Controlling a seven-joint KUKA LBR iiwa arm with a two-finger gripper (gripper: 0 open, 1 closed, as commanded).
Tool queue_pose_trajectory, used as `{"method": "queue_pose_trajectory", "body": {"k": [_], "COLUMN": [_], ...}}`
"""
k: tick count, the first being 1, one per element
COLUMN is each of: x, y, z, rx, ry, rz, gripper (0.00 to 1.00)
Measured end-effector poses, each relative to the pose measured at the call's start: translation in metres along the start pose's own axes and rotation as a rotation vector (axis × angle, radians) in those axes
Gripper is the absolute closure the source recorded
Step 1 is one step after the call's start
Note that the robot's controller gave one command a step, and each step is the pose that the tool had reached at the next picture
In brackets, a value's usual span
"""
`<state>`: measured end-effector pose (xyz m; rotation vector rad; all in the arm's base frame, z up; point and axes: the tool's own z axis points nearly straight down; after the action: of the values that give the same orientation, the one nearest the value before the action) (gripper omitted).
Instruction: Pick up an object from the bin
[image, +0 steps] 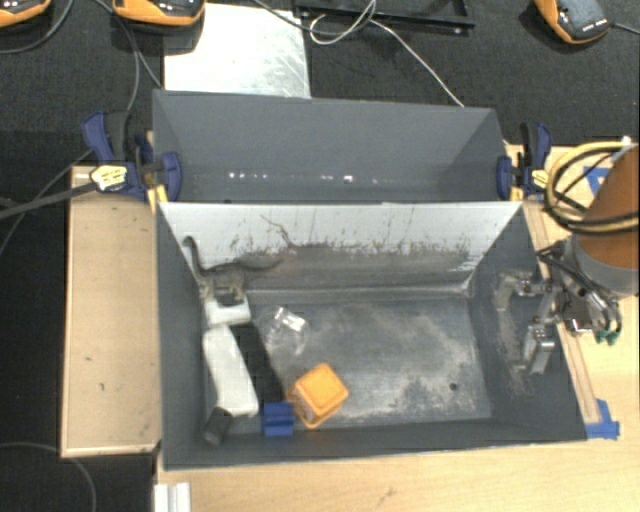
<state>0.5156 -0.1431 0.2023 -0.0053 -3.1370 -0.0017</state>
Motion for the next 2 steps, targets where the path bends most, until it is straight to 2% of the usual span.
{"method": "queue_pose_trajectory", "body": {"k": [1, 2], "x": [-0.002, 0.013], "y": [0.001, 0.017], "z": [-0.004, 0.1], "rx": [0.002, 0.002], "ry": [-0.008, -0.008], "rz": [-0.007, -0.11], "gripper": [0.0, 0.0]}}
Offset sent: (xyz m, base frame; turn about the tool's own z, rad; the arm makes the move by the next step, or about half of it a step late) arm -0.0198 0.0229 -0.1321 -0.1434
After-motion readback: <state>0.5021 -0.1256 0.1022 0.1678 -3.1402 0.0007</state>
